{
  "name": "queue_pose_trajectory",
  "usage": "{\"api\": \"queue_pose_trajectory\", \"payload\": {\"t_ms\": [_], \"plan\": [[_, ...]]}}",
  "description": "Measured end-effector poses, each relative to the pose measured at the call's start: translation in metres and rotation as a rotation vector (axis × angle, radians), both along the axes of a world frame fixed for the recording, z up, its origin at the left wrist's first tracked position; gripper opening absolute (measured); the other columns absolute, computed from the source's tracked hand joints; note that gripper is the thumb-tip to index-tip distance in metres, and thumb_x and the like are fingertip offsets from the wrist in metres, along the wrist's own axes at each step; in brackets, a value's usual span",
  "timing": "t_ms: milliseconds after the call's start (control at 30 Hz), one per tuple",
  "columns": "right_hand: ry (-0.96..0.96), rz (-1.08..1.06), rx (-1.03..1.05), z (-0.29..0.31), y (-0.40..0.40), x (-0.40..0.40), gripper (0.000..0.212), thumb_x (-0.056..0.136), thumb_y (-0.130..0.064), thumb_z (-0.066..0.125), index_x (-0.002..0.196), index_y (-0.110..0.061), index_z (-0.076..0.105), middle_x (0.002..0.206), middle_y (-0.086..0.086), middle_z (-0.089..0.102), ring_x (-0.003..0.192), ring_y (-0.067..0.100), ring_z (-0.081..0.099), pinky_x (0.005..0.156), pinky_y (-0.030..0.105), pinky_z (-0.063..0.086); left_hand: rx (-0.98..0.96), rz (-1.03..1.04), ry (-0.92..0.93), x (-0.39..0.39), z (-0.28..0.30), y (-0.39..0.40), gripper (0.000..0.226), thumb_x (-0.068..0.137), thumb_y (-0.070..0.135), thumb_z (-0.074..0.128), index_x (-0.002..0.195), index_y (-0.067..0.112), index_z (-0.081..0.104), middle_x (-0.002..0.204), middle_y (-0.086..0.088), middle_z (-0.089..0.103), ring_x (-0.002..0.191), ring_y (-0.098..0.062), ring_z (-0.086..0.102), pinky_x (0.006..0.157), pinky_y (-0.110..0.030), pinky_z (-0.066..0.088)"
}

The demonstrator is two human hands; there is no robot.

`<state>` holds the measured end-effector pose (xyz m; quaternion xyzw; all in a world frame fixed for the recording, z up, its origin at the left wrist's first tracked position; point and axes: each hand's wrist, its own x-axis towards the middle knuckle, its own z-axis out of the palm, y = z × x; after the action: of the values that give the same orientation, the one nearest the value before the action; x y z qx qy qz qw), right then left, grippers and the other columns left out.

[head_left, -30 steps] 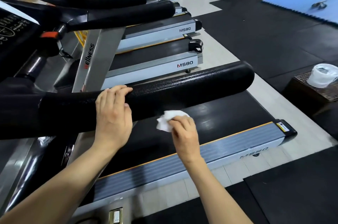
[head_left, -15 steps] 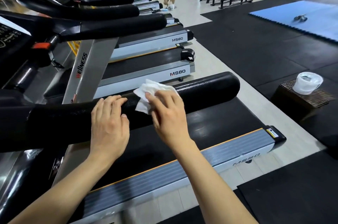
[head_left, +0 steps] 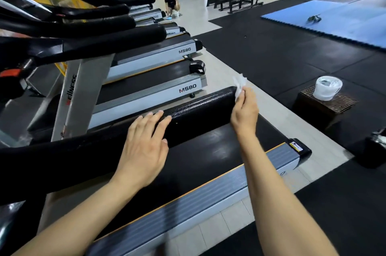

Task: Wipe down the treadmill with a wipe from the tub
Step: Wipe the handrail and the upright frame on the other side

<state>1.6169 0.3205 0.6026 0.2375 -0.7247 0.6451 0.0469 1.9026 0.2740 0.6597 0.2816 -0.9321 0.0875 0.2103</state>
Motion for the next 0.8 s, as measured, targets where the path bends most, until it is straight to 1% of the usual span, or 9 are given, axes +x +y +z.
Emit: {"api": "queue_pose_trajectory", "payload": {"t_ms": [67,167,300,367,467,567,667,733,800], "plan": [[0.079,0.001,-0.104,-0.004,-0.004,0.026,0.029,0.104,-0.009,0.045,0.126,-0.001,0.062,0.130,0.015,0.061,0.126,0.029,0.054,0.113,0.030,0.035,0.007,-0.001,0.002,-0.003,-0.003,0.000,0.055,0.094,0.023,0.041,0.148,0.012,0.047,0.155,-0.010,0.043,0.145,-0.032,0.036,0.123,-0.050,0.022],[0.402,0.232,-0.129,-0.007,-0.014,0.070,0.035,0.096,0.000,0.048,0.128,0.001,0.062,0.135,0.016,0.059,0.135,0.029,0.047,0.118,0.053,0.030,0.042,-0.034,0.036,-0.001,-0.007,-0.004,0.056,0.094,0.017,0.043,0.150,0.010,0.045,0.158,-0.008,0.041,0.148,-0.029,0.034,0.125,-0.049,0.020],[0.478,0.328,-0.141,-0.007,-0.020,0.115,0.036,0.098,-0.002,0.049,0.132,-0.001,0.062,0.139,0.013,0.059,0.140,0.028,0.046,0.123,0.048,0.022,0.162,-0.034,0.154,0.002,-0.006,-0.005,0.057,0.094,0.007,0.041,0.151,0.008,0.040,0.159,-0.007,0.039,0.148,-0.023,0.035,0.125,-0.042,0.022],[0.518,0.328,-0.169,-0.011,-0.022,0.130,0.034,0.099,0.002,0.052,0.131,0.001,0.063,0.139,0.013,0.059,0.139,0.027,0.048,0.121,0.048,0.027,0.232,-0.017,0.229,0.003,-0.003,-0.006,0.057,0.096,0.006,0.038,0.153,0.012,0.038,0.160,-0.004,0.037,0.148,-0.018,0.034,0.124,-0.040,0.026],[0.645,0.323,-0.195,-0.024,-0.015,0.149,0.031,0.098,0.001,0.062,0.130,0.001,0.065,0.139,0.014,0.060,0.135,0.027,0.053,0.114,0.046,0.041,0.243,-0.020,0.250,0.005,-0.001,-0.006,0.056,0.096,0.006,0.037,0.152,0.012,0.039,0.158,-0.005,0.040,0.146,-0.019,0.038,0.120,-0.046,0.034],[0.771,0.245,-0.168,-0.040,-0.004,0.145,0.028,0.097,-0.001,0.066,0.124,-0.005,0.071,0.126,0.009,0.068,0.117,0.025,0.063,0.104,0.037,0.050,0.221,-0.005,0.230,0.005,-0.002,-0.003,0.051,0.097,0.005,0.041,0.147,0.012,0.045,0.158,-0.003,0.040,0.143,-0.021,0.039,0.120,-0.041,0.032],[0.737,0.238,-0.003,-0.082,0.020,0.128,0.029,0.091,0.007,0.069,0.115,-0.009,0.074,0.118,0.003,0.068,0.105,0.023,0.061,0.096,0.030,0.053,0.226,0.015,0.230,0.002,-0.004,-0.001,0.050,0.097,-0.005,0.048,0.145,0.010,0.048,0.157,-0.005,0.040,0.142,-0.023,0.038,0.121,-0.040,0.030],[0.554,0.220,0.114,-0.118,0.044,0.117,0.040,0.078,0.018,0.074,0.104,-0.012,0.075,0.118,-0.005,0.063,0.100,0.022,0.060,0.086,0.032,0.054,0.222,0.030,0.230,0.001,-0.005,0.001,0.051,0.095,-0.006,0.051,0.144,0.009,0.049,0.157,-0.006,0.040,0.143,-0.025,0.038,0.121,-0.043,0.030],[0.384,0.142,0.135,-0.135,0.063,0.109,0.043,0.074,0.019,0.074,0.104,-0.012,0.075,0.121,-0.008,0.058,0.100,0.023,0.061,0.083,0.038,0.056,0.212,0.042,0.221,-0.001,-0.007,0.002,0.050,0.095,-0.005,0.052,0.143,0.008,0.049,0.157,-0.008,0.040,0.144,-0.030,0.037,0.121,-0.048,0.031]]}}
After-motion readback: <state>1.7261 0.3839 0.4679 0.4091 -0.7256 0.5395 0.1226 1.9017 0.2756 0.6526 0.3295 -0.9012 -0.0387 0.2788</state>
